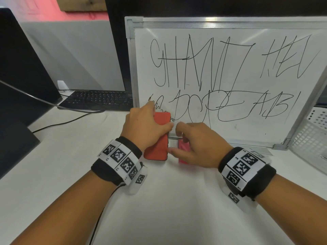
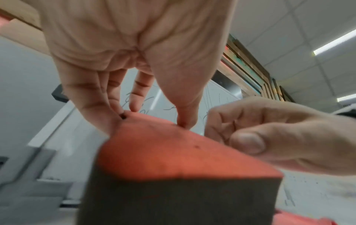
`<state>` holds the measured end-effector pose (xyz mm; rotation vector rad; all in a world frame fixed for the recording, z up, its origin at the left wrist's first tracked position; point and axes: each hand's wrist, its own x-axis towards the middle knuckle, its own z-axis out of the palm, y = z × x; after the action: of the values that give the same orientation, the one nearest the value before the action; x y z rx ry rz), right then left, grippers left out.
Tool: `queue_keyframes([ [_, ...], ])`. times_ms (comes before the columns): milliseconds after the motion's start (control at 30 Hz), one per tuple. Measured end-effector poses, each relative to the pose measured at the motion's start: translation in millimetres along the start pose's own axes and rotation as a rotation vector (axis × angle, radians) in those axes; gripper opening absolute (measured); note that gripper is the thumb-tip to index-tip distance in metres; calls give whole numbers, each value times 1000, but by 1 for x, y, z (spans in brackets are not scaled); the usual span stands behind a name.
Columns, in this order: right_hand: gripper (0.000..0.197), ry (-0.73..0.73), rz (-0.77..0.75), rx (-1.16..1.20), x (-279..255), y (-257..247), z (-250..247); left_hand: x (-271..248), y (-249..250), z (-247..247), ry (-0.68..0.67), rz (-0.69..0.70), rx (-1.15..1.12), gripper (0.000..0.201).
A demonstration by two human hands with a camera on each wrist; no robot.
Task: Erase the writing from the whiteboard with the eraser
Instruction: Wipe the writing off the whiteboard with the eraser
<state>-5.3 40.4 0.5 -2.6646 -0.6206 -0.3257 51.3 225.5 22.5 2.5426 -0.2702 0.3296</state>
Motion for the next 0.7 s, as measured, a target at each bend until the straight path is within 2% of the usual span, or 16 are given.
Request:
queue_keyframes([
  [100, 57, -21, -20, 147, -1, -3, -1, -1, 3, 5, -42, -4, -100, 53],
  [267, 47, -16, 52, 200, 2, 4, 7, -2, -2, 11, -58, 30, -320, 39],
  [367, 42, 10, 96, 218, 1, 7, 6, -1, -8, 11, -107, -59, -436, 30],
  [500, 35, 7, 110, 209, -1, 10, 7, 2, -15, 5, -279, -222, -711, 24],
  [567, 34, -17, 132, 220, 0, 11, 7, 3, -16, 2, -340, -245, -755, 21],
  [700, 27, 54, 161, 328, -4, 10, 17, 4, -15, 1, -309, -224, -729, 12],
])
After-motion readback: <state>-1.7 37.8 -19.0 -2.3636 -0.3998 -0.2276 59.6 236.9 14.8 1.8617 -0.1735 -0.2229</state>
